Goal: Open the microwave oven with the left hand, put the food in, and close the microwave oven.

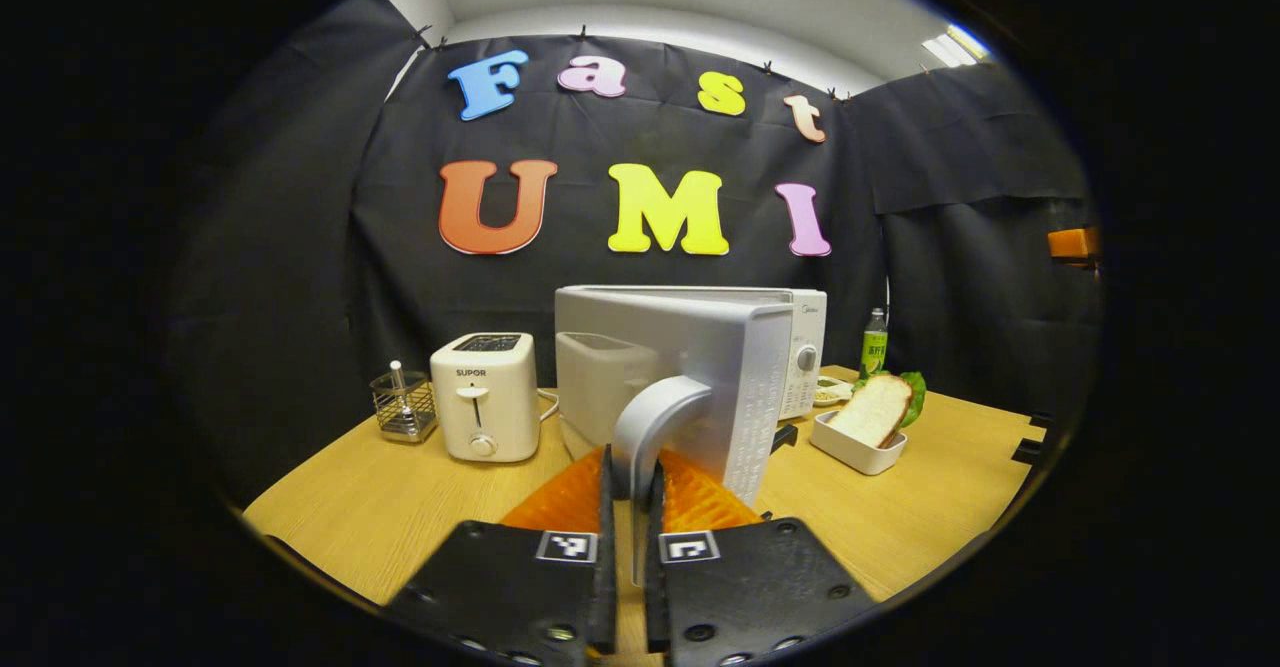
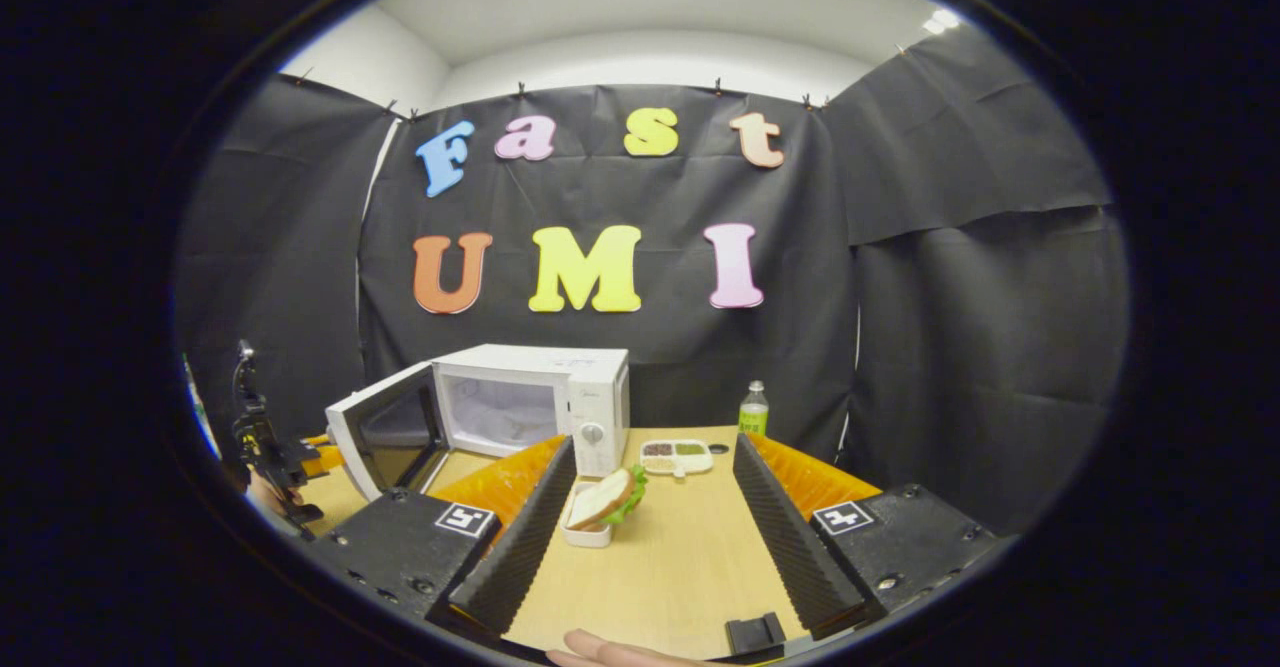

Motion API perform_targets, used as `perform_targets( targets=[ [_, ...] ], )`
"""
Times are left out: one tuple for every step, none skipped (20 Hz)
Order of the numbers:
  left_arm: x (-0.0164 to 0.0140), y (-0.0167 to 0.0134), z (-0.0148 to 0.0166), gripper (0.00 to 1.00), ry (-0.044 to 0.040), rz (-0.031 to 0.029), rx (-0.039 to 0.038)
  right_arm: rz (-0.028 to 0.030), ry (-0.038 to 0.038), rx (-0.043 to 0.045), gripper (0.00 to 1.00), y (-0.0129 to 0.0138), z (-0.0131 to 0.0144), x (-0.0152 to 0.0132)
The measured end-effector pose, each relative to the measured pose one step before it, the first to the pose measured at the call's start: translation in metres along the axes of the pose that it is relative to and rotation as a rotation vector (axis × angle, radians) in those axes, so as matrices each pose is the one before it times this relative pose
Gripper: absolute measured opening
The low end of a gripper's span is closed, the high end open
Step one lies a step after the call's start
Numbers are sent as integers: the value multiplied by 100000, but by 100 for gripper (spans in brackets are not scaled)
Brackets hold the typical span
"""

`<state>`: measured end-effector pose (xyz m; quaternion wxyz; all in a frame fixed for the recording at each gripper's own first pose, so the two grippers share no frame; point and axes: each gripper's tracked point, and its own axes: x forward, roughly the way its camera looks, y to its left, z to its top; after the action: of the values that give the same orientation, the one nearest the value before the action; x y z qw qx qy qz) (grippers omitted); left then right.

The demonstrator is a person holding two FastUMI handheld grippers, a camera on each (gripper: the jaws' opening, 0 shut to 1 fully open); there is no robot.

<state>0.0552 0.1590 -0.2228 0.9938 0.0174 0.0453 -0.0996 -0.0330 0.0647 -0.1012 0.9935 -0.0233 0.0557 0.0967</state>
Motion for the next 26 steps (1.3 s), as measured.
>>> perform_targets(
  targets=[
    [-484,865,-115,18,-119,1626,457,-287,702,291,100,-169,-120,100],
    [-587,943,-96,18,-31,1568,-1069,-249,394,475,92,-169,-97,112],
    [-607,873,-166,19,755,3042,-1357,-335,499,425,92,-191,-173,234],
    [-887,1291,21,36,399,4493,-926,-51,870,112,100,-117,-293,371],
    [-1166,1123,122,52,694,3774,-929,44,1454,-231,100,-63,-592,533],
    [-1119,1079,260,72,-18,4603,-1108,430,1683,-396,92,61,-501,554],
    [-860,1290,566,92,335,5834,19,890,1782,-493,92,132,-452,599],
    [-1050,1203,223,94,2231,5438,584,572,1896,75,100,-3,-395,756],
    [-1323,555,648,93,-329,3816,649,505,2072,160,100,-56,-366,918],
    [-1270,232,845,94,-345,2103,219,522,2182,284,100,-12,-367,900],
    [-1469,-180,1044,94,-1179,267,45,930,2270,207,100,82,-413,1047],
    [-1414,-357,1204,94,-1511,-148,-419,771,2832,208,100,55,-371,970],
    [-975,-420,767,94,-623,-380,-974,617,2557,369,100,-80,-310,1103],
    [-1078,-435,800,94,-390,-547,-918,532,2993,342,92,-29,-154,1051],
    [-746,-351,768,94,-657,422,-491,1410,3348,-51,100,140,-433,1141],
    [-633,-495,610,94,-214,503,95,2053,3319,405,92,268,-172,1036],
    [-738,-628,433,94,221,-319,-289,2918,3074,774,92,308,-94,1134],
    [-692,-839,383,94,492,-1055,228,2802,3552,1404,100,194,-42,1156],
    [-920,-607,413,94,40,-811,925,2679,4217,1742,93,-27,-278,1332],
    [-617,-523,594,94,-1320,93,1472,3298,4162,2070,92,39,-57,1255],
    [-265,-490,463,94,-806,-18,1289,3656,3342,2055,100,65,147,1218],
    [-380,-731,453,94,-827,-999,520,3605,3558,2757,100,-129,274,1398],
    [-466,-763,385,94,-571,-1387,-316,5071,4064,3384,100,-44,-10,1135],
    [-116,-1001,272,94,-325,-2702,-1074,3941,4151,5470,99,-376,56,1227],
    [-347,-1305,7,94,65,-3843,-1668,3008,4875,5192,88,-799,-157,1154],
    [-15,-1150,-10,94,337,-3296,-2155,3142,4439,3918,98,-671,-19,1067]
  ],
)
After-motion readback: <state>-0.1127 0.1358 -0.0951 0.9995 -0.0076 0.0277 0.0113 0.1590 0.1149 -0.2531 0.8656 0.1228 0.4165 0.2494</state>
